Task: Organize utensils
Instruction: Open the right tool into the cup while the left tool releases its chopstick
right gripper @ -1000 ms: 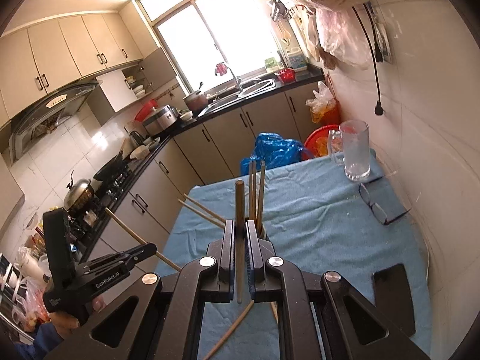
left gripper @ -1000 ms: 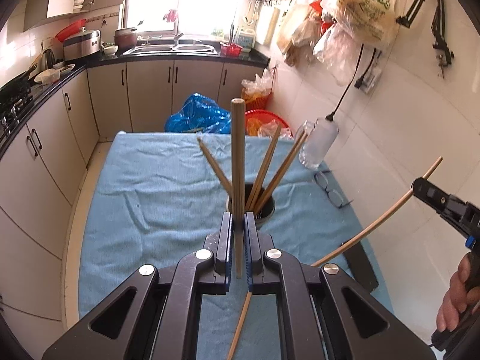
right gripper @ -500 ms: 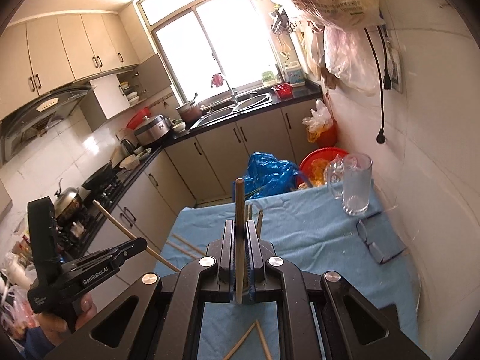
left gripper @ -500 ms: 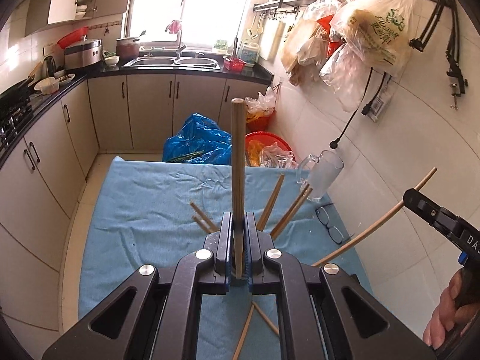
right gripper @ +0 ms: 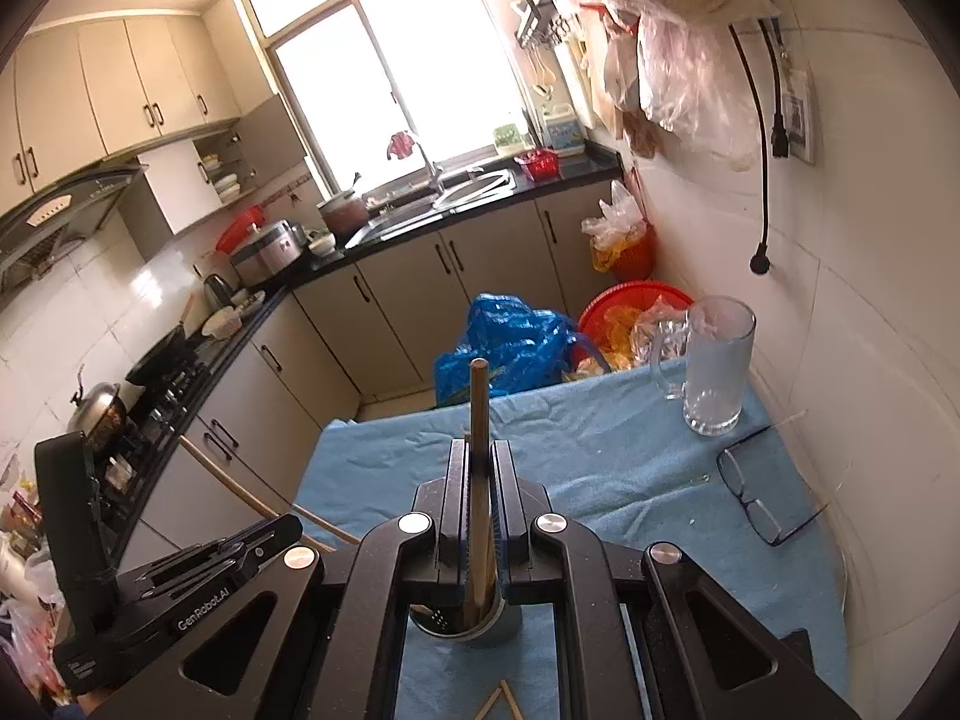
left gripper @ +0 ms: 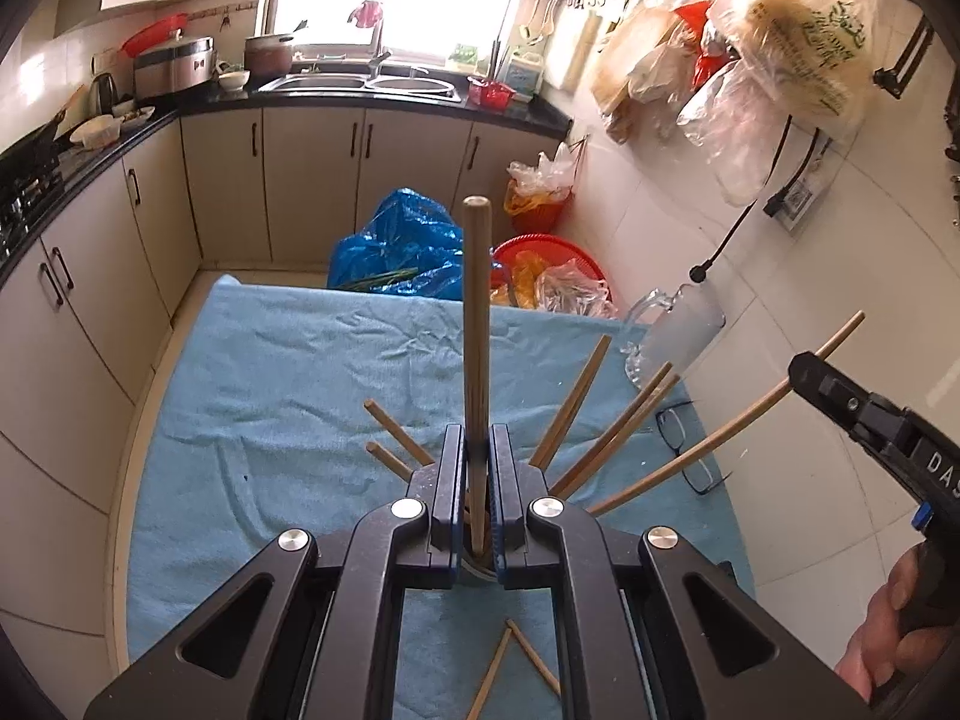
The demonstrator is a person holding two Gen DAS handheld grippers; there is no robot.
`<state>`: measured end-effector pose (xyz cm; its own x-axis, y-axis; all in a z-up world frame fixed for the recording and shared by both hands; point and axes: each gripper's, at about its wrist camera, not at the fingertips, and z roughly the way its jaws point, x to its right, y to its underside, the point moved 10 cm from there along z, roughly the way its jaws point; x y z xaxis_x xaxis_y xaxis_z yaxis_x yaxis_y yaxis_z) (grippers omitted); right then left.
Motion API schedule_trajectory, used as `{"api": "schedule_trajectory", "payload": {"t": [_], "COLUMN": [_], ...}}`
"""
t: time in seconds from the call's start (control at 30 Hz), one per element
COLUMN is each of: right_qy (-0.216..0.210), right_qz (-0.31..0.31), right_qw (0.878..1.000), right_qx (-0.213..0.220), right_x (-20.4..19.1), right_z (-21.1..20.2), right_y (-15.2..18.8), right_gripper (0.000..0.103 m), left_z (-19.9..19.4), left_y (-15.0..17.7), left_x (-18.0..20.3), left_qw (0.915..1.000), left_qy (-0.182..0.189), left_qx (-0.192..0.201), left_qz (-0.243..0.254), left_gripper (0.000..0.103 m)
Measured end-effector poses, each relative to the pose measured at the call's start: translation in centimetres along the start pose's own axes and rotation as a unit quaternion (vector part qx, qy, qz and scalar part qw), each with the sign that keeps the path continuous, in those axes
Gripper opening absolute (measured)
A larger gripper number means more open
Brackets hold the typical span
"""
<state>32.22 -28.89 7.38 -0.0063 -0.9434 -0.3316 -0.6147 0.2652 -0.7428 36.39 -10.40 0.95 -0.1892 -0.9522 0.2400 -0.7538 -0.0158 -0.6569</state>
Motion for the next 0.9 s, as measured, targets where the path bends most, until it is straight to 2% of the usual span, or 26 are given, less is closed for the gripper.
{"api": "schedule_trajectory", "payload": {"t": [0.43, 0.53, 0.6, 0.9], "right_qy": [0.002, 0.003, 0.0, 0.0], "right_qz": [0.004, 0.001, 0.001, 0.019], "right_qw": [0.999, 0.999, 0.999, 1.0], "right_qx": [-0.05, -0.042, -0.034, 0.0], "right_x": [1.0, 0.9, 0.8, 1.4], "right_z": [3.6, 3.2, 2.6, -1.1], "right_y": [3.7, 3.3, 2.9, 1.5], "right_gripper": [0.008, 0.016, 0.027, 0.036], "left_z": [1.8, 1.3, 0.9, -2.7], "left_y": [1.0, 0.7, 0.5, -0.5], "left_x": [-0.1, -0.2, -0.4, -0.7], "left_qw": [0.9998, 0.9999, 1.0, 0.9995], "left_qy": [-0.002, 0.0, 0.001, 0.011], "left_qx": [-0.018, -0.013, -0.009, 0.026], "left_qz": [0.008, 0.005, 0.001, -0.014], "left_gripper": [0.007, 0.008, 0.013, 0.022]}}
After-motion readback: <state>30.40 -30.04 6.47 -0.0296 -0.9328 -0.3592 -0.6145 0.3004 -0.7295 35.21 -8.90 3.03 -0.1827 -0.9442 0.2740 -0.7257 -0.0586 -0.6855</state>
